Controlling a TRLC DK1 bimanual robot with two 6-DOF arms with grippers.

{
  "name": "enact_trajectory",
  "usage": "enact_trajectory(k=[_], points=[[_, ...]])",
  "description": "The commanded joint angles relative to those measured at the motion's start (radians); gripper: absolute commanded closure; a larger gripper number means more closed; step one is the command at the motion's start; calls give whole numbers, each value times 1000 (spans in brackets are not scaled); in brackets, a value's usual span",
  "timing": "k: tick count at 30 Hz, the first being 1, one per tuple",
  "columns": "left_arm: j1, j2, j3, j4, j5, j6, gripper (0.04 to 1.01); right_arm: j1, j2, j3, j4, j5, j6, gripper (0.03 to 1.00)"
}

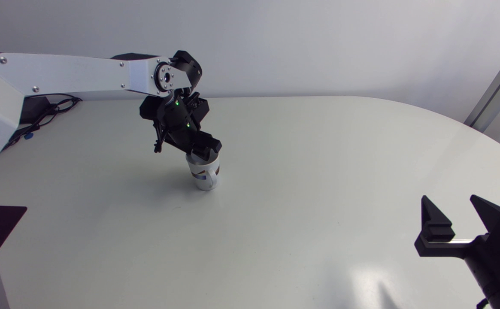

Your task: Pick up the white golf ball from the table and place it into the cup.

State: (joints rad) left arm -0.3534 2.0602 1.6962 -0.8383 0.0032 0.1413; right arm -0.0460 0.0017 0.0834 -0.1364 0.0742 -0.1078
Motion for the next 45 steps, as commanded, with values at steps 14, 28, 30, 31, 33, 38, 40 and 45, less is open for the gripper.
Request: enact_trajectory(k=[14,28,30,31,33,38,40,45], points=[[-10,-14,14,-1,1,20,54,-2,-6,-31,-42,1,22,72],[71,-342,-155,85,1,-40,52,-2,-6,-31,-42,1,22,72],[96,-420,-263,157,1,-43,54,-2,-6,-31,-42,1,22,72],[110,-454,-316,189,1,-42,54,-2,-6,-31,-42,1,22,72],[137,-531,-425,269,-3,-39,54,-2,-6,-31,-42,1,22,72],[217,-703,-664,421,-11,-23,52,-2,-6,-31,-42,1,22,72],[228,-773,-761,479,-34,-3,52,-2,-6,-31,-42,1,22,72],[272,-927,-961,620,-83,69,52,-2,-6,-31,-42,1,22,72]])
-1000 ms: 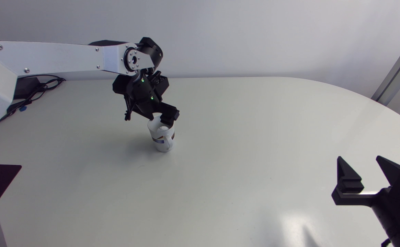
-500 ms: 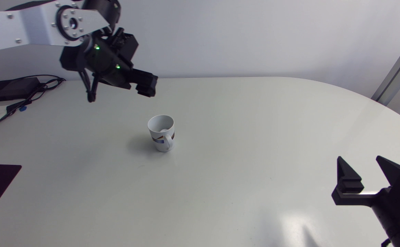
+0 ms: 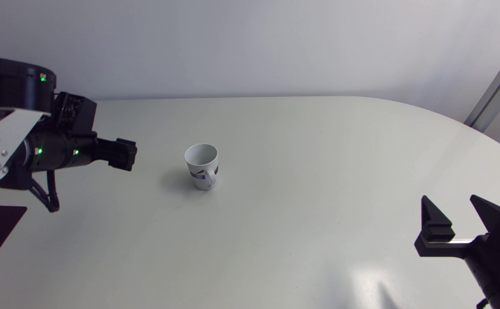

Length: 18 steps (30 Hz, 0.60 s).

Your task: Pick up the white golf ball from the table and place it into the cup.

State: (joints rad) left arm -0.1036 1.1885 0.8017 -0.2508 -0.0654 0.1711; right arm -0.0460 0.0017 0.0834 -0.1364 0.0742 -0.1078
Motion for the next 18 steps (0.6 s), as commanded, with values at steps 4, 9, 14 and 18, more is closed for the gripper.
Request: enact_trajectory(k=[4,9,14,18], points=[[68,-198,-214,113,-28,99,52,-2,-6,-31,-42,1,22,72],[140,-402,-364,219,-40,169,52,-2,-6,-31,-42,1,22,72],[199,-566,-441,228,-31,189,52,-2,-6,-31,-42,1,22,72],[202,-705,-510,216,13,203,52,-2,-6,-31,-42,1,22,72]])
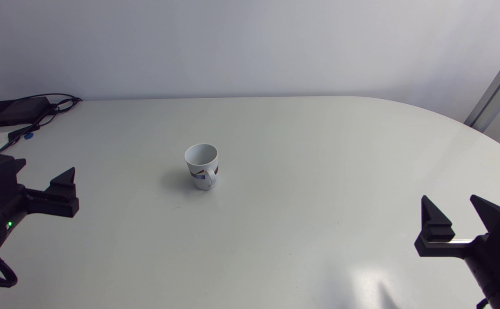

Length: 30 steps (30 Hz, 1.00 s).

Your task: Pick up the white golf ball from the table and place it into the cup.

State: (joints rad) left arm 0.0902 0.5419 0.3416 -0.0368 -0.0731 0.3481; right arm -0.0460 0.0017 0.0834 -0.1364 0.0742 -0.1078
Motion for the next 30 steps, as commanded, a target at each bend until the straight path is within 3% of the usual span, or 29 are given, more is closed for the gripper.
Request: enact_trajectory(k=[1,8,12,16,25,30], points=[[6,-94,-64,0,29,26,52,-2,-6,-31,-42,1,22,72],[-4,-183,-95,-37,30,31,52,-2,-6,-31,-42,1,22,72],[-10,-281,-131,-67,64,52,52,-2,-6,-31,-42,1,22,72],[-14,-303,-148,-89,65,54,52,-2,-6,-31,-42,1,22,72],[-18,-378,-243,-41,76,57,52,-2,-6,-31,-42,1,22,72],[-27,-511,-293,-64,76,55,52,-2,-6,-31,-42,1,22,72]])
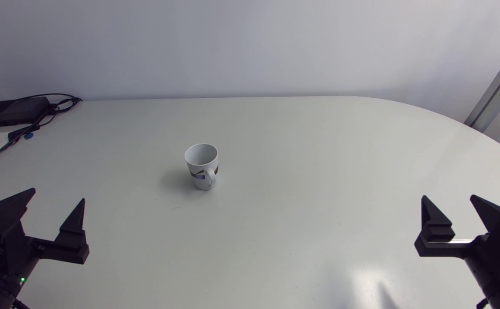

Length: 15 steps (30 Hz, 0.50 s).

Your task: Pick up the white golf ball from the table and place it into the cup.

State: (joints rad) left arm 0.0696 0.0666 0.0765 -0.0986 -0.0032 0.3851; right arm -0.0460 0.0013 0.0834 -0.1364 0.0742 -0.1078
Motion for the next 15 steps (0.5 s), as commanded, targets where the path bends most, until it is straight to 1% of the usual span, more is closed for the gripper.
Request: enact_trajectory(k=[1,5,8,14,15], points=[[-8,-40,-30,-10,6,20,52,-2,-6,-31,-42,1,22,72],[-8,-50,-29,-32,6,21,52,-2,-6,-31,-42,1,22,72],[-7,-51,-29,-33,6,21,52,-2,-6,-31,-42,1,22,72],[-31,-76,-34,-3,6,12,54,-2,-6,-31,-42,1,22,72],[-36,-79,-44,36,6,14,54,-2,-6,-31,-42,1,22,72]])
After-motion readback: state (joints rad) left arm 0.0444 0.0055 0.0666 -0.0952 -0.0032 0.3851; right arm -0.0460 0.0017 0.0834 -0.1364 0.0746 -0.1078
